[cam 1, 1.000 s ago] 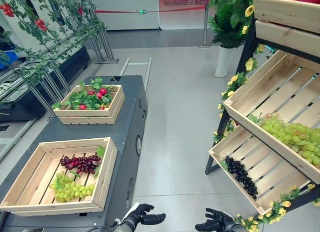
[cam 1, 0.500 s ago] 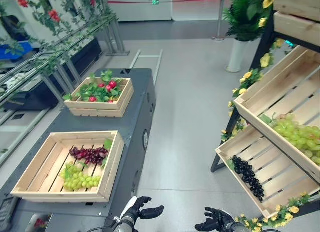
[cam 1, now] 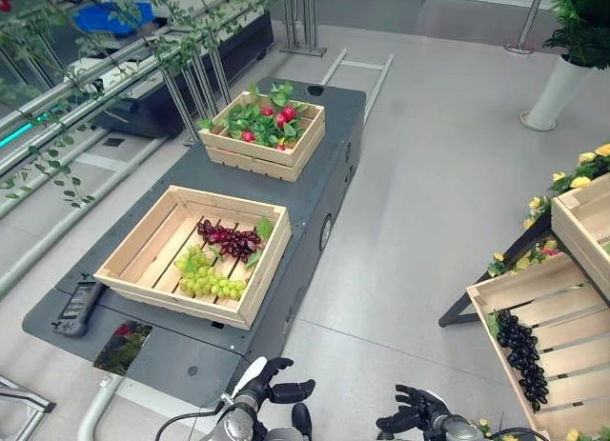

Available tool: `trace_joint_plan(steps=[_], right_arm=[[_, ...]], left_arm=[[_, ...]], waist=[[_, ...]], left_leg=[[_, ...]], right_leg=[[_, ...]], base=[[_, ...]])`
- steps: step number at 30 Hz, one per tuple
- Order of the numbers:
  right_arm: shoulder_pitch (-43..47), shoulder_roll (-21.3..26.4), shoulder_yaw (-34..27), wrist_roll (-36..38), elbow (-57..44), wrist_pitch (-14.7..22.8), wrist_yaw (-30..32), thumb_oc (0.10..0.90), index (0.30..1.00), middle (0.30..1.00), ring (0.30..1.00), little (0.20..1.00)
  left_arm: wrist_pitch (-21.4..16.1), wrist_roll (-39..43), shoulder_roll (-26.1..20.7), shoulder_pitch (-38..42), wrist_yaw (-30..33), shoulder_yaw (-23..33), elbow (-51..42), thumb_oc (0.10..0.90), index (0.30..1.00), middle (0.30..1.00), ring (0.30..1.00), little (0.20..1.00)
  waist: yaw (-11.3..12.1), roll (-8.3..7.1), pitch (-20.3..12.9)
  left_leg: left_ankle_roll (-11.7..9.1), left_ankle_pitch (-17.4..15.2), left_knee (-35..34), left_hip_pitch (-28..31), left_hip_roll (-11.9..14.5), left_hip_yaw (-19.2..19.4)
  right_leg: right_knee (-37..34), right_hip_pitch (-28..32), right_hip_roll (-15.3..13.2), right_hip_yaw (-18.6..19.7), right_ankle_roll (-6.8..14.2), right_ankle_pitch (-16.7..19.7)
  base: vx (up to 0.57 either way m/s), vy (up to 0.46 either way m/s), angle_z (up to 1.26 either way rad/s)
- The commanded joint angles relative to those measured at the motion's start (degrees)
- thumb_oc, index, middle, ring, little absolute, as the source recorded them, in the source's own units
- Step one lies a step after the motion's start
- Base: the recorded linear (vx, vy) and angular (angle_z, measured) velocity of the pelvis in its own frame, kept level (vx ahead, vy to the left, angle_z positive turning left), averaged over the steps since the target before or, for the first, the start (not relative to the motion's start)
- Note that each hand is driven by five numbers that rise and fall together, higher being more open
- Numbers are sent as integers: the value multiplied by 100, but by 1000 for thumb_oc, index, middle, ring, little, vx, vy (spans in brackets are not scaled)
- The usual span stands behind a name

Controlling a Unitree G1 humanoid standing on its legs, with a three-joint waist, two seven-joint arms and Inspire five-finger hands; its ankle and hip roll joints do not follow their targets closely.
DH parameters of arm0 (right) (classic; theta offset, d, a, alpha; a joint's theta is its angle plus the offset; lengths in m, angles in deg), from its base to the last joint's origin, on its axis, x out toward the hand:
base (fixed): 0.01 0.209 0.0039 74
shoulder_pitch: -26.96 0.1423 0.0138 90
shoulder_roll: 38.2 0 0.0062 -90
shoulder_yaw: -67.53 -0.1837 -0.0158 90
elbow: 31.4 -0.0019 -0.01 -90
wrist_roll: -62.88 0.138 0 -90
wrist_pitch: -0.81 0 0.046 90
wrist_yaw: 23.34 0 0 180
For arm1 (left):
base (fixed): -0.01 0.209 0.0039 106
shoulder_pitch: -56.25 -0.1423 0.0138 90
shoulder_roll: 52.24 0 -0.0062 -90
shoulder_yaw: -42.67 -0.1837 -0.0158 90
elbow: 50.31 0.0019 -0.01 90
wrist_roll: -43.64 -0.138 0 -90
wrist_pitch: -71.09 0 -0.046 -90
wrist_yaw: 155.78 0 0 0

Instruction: Pick up the fruits from the basket on one side to the basket on the other side

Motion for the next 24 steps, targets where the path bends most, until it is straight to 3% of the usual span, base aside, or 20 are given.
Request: trace_joint_plan(steps=[1, 2, 3, 5, 8, 11, 14, 17, 24], right_arm=[[394, -58, 78, -36, 30, 440, 163, 800, 900, 900, 900, 900], [404, -67, 88, -1, 4, 452, 176, 800, 900, 900, 900, 900], [429, -57, 101, 55, -112, 508, 203, 800, 900, 900, 900, 900], [444, -12, 130, -9, -219, 623, 253, 800, 900, 900, 900, 900], [497, 55, 174, 365, -356, 811, 239, 800, 900, 900, 900, 900], [615, 62, 99, 505, -351, 900, 208, 800, 900, 900, 900, 900], [728, 40, 8, 667, -208, 849, 339, 800, 900, 900, 900, 900], [660, -13, 61, 371, -179, 643, 379, 800, 900, 900, 900, 900], [534, 60, 70, 416, -124, 452, 154, 800, 900, 900, 900, 900]], left_arm=[[-336, -463, 219, 327, 22, -190, -60, 800, 900, 900, 900, 900], [-319, -494, 195, 347, -12, -224, -89, 800, 900, 900, 900, 900], [-285, -525, 145, 378, -84, -336, -134, 800, 900, 900, 900, 900], [-235, -453, 119, 409, -114, -436, -161, 800, 900, 900, 900, 900], [-109, -466, -2, 513, -204, -652, -229, 800, 900, 900, 900, 900], [-101, -358, -32, 666, -161, -736, -243, 800, 900, 900, 900, 900], [-303, -469, -18, 772, 77, -834, -148, 800, 900, 900, 900, 900], [-125, -356, -2, 661, 99, -696, -152, 800, 900, 900, 900, 900], [-495, -403, 92, 486, 24, -618, -128, 800, 900, 900, 900, 900]], waist=[[206, 66, -4], [196, 73, 4], [135, 144, 59], [88, 194, 136], [-115, 135, 285], [-253, 66, 351], [-416, 44, 402], [-352, -15, 320], [-206, -107, 192]], left_leg=[[-208, -343, 191, 56, 29, -267], [-170, -350, 203, 52, 23, -265], [-72, -377, 204, 96, 18, -302], [-16, -416, 193, 144, 14, -392], [-64, -475, 106, 295, -61, -846], [-140, -636, 71, 388, -43, -1088], [-127, -811, 13, 391, -36, -1526], [-240, -692, 105, 411, 118, -1408], [-465, -572, 327, 398, 429, -1441]], right_leg=[[1468, -1, 107, 193, -163, -329], [1837, -122, 59, 230, -84, -235], [3093, -699, -150, 415, 72, 244], [3769, -1129, -269, 580, 83, 457], [2980, -1482, -45, 958, 37, 461], [1466, -1601, -228, 1152, 55, 738], [541, -1525, -109, 1835, 142, 857], [490, -1080, -67, 1605, 126, 708], [65, -432, 88, 1374, -73, 577]], base=[[56, 74, 25], [53, 149, 28], [39, 139, 25], [62, 50, 31], [125, -191, 43], [76, -298, 60], [96, -354, 64], [146, -241, 99], [157, -179, 34]])
